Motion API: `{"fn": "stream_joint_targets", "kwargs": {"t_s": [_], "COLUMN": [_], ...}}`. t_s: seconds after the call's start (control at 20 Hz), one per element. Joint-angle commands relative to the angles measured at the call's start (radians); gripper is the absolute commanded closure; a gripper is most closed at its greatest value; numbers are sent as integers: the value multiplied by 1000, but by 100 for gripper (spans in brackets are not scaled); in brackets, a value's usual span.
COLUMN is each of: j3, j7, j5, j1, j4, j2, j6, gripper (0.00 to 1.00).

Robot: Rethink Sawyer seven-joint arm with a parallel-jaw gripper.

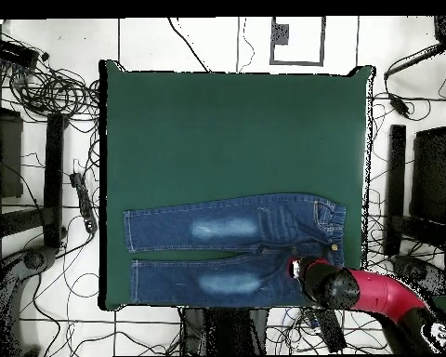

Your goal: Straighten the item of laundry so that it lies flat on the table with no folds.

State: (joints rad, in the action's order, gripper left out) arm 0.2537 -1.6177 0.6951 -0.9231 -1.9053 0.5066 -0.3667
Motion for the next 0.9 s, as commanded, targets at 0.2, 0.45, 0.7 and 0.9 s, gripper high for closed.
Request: {"fn": "stream_joint_targets", "kwargs": {"t_s": [0.2,0.45,0.7,0.9], "j3": [162,211,240,256], "j7": [272,355,359,342], "j5": [113,144,175,193], "j1": [-39,-100,-152,-177], "j4": [239,230,202,177], "j2": [-190,-138,-86,-42], "j6": [-114,-186,-222,-243], "gripper": [100,100,100,100]}}
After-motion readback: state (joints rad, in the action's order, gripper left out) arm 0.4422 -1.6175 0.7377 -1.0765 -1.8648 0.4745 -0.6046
